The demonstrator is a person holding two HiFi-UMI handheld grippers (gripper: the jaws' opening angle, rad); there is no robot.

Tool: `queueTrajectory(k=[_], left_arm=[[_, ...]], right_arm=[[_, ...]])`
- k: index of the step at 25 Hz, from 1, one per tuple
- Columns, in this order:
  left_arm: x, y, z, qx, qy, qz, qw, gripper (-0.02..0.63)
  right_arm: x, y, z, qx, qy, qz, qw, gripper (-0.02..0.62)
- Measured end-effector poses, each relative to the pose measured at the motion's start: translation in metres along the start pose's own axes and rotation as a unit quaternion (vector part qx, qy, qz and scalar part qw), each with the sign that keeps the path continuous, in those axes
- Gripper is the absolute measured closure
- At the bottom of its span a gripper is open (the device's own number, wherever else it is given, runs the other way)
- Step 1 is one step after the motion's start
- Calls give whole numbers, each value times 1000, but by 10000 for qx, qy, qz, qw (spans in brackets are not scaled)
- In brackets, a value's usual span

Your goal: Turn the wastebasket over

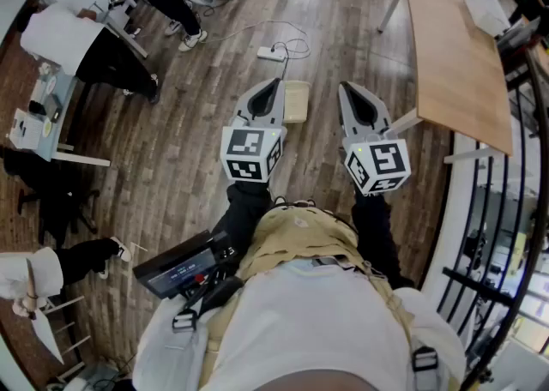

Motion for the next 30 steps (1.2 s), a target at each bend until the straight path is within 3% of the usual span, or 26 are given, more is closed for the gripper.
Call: queueTrajectory(k=[16,30], left_arm=[[9,-8,-18,-162,72,12,9998,604],[30,-23,-31,-347,224,141,9990,604]], right_arm=[[24,-6,4,-173,147,32,9997,575],[65,-25,22,-401,3,-197,9990,574]])
Point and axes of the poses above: the fingertips, and each gripper's own axes: z backward along the fingers, x to its right, y out of its top, the point moved 5 cm from there along z, backward along the fingers, and after that the axes turned 11 degrees about -z, right-handed, at the moved point
